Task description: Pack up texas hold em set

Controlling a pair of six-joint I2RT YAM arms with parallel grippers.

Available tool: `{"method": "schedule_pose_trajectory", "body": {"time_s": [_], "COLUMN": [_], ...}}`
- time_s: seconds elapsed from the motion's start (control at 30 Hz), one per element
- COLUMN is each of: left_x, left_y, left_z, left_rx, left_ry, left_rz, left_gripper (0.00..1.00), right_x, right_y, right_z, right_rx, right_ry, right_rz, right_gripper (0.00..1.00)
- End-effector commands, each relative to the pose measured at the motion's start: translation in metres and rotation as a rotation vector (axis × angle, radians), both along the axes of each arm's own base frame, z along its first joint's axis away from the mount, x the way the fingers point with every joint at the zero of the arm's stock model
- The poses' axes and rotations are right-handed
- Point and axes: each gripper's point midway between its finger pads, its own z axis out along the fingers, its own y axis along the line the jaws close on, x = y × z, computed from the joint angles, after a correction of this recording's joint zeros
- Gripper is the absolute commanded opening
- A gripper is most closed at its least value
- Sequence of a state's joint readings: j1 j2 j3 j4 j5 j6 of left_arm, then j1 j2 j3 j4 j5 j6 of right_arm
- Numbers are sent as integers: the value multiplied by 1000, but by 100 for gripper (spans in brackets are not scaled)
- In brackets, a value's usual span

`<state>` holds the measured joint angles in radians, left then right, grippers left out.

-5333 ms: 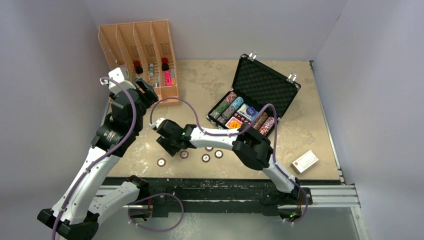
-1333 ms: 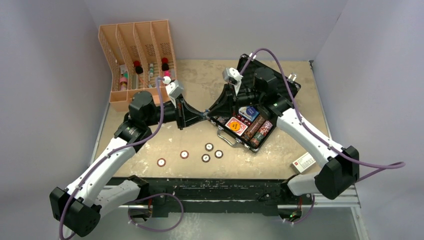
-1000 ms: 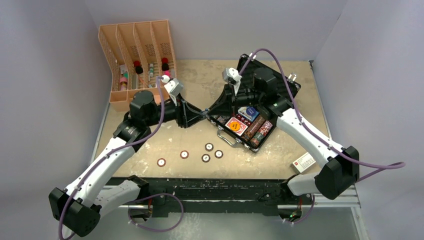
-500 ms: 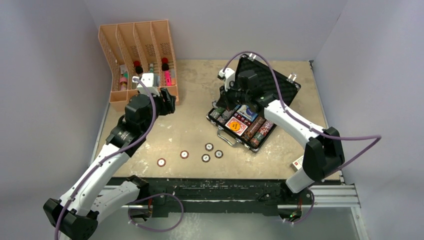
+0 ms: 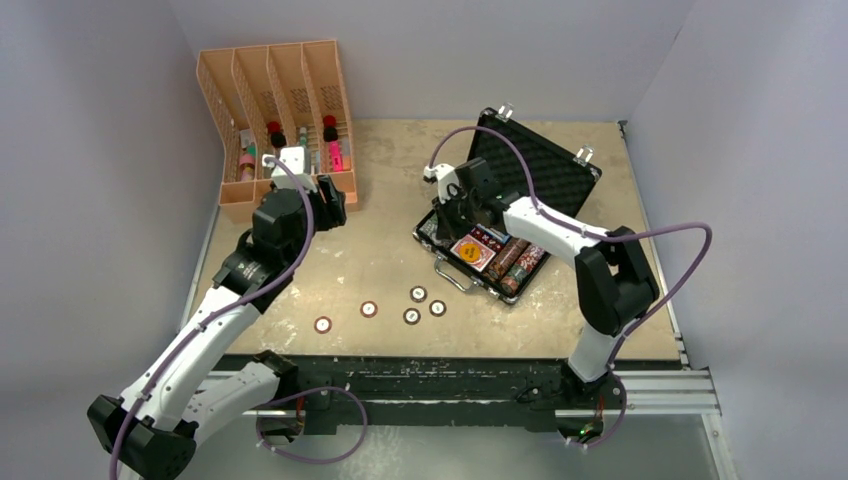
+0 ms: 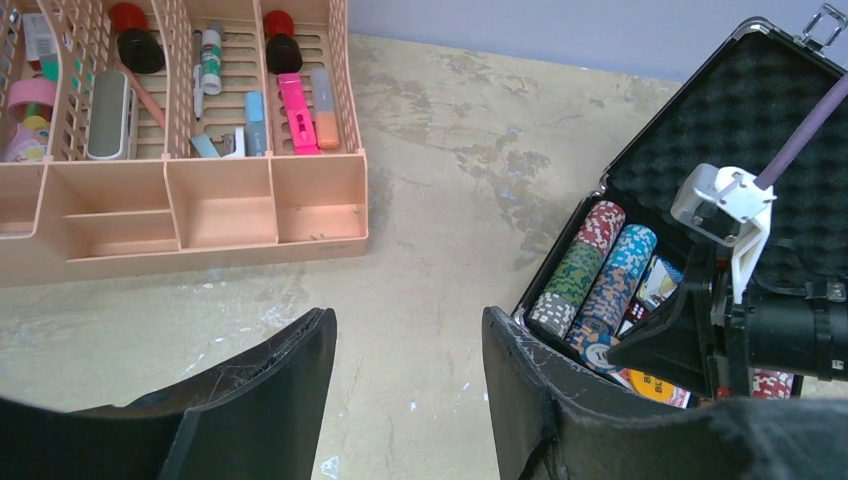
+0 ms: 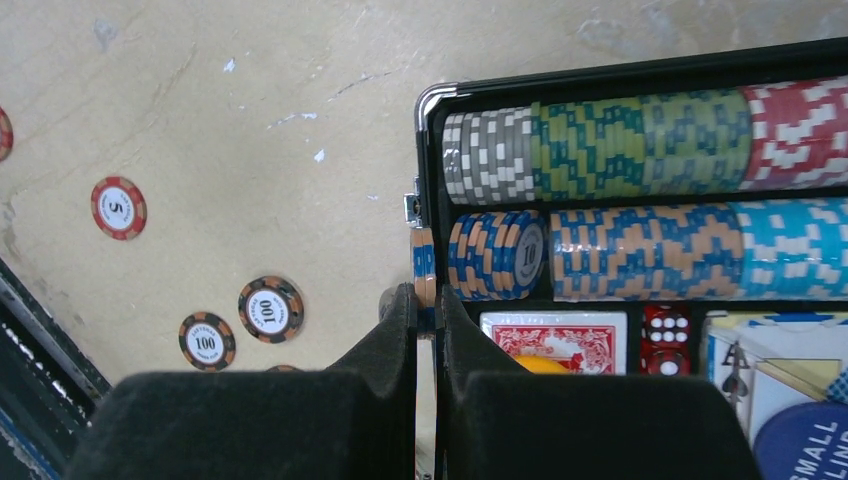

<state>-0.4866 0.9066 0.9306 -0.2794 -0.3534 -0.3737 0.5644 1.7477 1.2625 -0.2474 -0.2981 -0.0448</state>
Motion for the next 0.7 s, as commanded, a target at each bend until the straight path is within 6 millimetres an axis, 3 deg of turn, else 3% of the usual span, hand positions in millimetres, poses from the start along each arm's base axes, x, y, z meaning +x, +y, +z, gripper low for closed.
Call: {"method": "schedule_pose_trajectory", "body": {"time_s": [0.0,0.67], "left_x": [2,3], "left_y": [1,1], "left_z": [1,-3], "left_rx": [8,13], "left_ry": [-16,-6], "left_rz": [4,6], "left_gripper": [55,55], "right_x": [1,22], "right_y": [12,-11], "right_z": [13,6], "right_rx": [-1,-120], "right_ry": [-26,-96], "right_rz": [44,-85], "right_gripper": [0,0]}}
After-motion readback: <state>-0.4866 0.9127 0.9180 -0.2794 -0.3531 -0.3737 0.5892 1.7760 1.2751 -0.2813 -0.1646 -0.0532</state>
